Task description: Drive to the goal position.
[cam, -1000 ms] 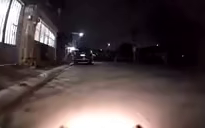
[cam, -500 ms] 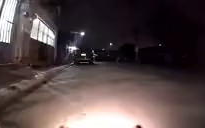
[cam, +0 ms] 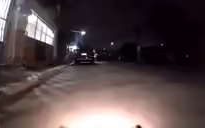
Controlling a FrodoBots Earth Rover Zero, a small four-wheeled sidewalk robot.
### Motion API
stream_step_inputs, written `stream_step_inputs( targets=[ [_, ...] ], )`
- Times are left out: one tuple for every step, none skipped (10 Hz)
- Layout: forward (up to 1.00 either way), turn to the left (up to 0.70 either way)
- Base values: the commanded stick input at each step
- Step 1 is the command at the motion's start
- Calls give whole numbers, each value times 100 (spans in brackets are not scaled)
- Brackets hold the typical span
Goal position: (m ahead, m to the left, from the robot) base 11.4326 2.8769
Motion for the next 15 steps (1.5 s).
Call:
stream_step_inputs(
  targets=[
    [70,0],
    [70,0],
    [70,0],
    [70,0],
    [70,0],
    [70,0],
    [70,0],
    [70,0],
    [70,0],
    [70,0],
    [70,0],
    [70,0],
    [70,0],
    [70,0],
    [70,-1]
  ],
)
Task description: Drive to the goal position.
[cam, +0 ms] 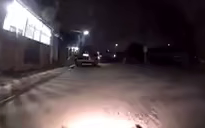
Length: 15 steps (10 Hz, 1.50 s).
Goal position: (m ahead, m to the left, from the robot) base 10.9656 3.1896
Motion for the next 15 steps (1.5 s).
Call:
stream_step_inputs(
  targets=[
    [70,-8],
    [70,-30],
    [70,-30],
    [70,0],
    [70,0],
    [70,0],
    [70,0],
    [70,0],
    [70,0],
    [70,0],
    [70,0],
    [70,0],
    [70,0],
    [70,0],
    [70,0]
  ],
)
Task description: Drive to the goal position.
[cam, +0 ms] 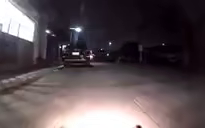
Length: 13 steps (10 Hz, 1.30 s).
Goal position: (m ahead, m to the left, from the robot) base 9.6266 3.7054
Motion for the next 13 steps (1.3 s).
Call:
stream_step_inputs(
  targets=[
    [70,0],
    [70,2],
    [70,2],
    [70,2],
    [70,2],
    [70,2],
    [70,2],
    [70,2],
    [70,2],
    [70,2],
    [70,2],
    [70,2],
    [70,2]
  ],
)
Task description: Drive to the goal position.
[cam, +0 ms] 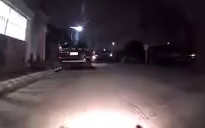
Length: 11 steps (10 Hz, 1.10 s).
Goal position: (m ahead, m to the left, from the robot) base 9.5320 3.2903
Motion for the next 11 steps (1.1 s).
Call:
stream_step_inputs(
  targets=[
    [70,2],
    [70,2],
    [70,2],
    [70,2],
    [70,2],
    [70,2],
    [70,2],
    [70,2],
    [70,2],
    [70,2],
    [70,2]
  ],
)
